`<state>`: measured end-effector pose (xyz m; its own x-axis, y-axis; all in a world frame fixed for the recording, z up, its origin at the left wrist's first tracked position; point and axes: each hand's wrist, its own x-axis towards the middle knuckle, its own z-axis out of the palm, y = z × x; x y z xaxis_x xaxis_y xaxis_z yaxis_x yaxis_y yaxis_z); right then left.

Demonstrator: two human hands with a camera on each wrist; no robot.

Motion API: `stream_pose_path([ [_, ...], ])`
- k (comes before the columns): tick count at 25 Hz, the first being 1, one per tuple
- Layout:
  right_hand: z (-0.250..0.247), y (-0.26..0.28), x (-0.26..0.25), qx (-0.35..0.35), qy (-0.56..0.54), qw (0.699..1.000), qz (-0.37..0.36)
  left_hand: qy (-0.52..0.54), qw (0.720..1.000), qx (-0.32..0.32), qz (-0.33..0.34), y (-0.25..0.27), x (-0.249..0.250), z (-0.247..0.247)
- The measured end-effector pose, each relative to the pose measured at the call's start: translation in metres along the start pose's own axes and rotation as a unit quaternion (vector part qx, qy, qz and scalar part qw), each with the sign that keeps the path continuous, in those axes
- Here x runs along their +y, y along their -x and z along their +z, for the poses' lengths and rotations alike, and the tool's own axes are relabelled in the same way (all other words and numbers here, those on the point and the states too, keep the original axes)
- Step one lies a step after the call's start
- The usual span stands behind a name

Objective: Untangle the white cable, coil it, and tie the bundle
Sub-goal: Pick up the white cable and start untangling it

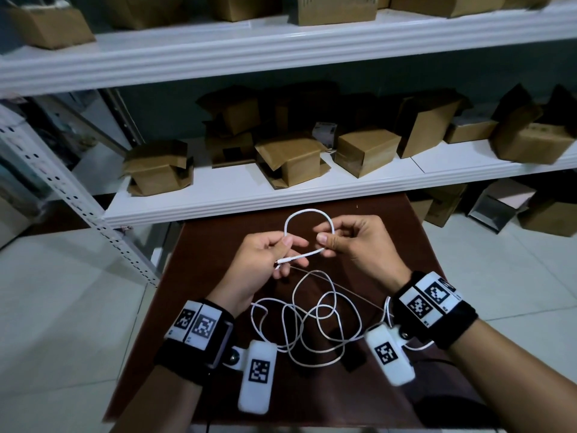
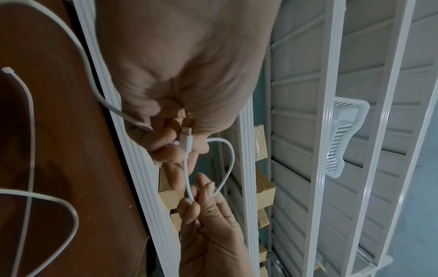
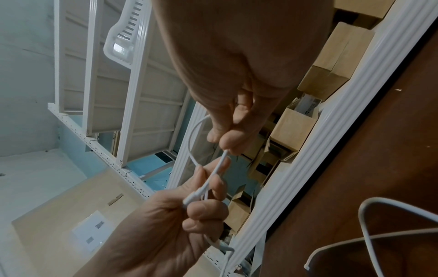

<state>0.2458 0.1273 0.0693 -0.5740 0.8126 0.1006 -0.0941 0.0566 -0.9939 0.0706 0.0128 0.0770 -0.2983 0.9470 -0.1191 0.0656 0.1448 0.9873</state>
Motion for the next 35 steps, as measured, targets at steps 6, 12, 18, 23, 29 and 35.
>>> stream_pose_path([
  [6,-0.002,0.001,0.005,-0.003,0.078,0.997,-0.024,-0.032,0.998,-0.042,-0.035,0.001,0.001,0.001],
  [12,-0.001,0.000,0.005,-0.017,0.079,0.997,-0.004,-0.023,0.996,-0.068,-0.047,-0.002,-0.007,0.006],
  [18,0.003,0.006,0.002,-0.087,0.036,0.993,0.073,-0.089,0.985,-0.130,-0.067,0.000,-0.014,0.012],
  [23,0.002,0.004,0.000,-0.065,0.002,0.994,0.082,-0.067,0.990,-0.111,-0.061,-0.002,-0.015,0.008],
  [29,0.007,0.010,0.000,-0.141,0.067,0.985,0.080,-0.135,0.976,-0.165,-0.047,0.002,-0.020,0.008],
  [35,0.010,0.014,-0.005,-0.156,0.159,0.975,0.024,-0.143,0.973,-0.172,-0.061,0.006,-0.016,0.010],
])
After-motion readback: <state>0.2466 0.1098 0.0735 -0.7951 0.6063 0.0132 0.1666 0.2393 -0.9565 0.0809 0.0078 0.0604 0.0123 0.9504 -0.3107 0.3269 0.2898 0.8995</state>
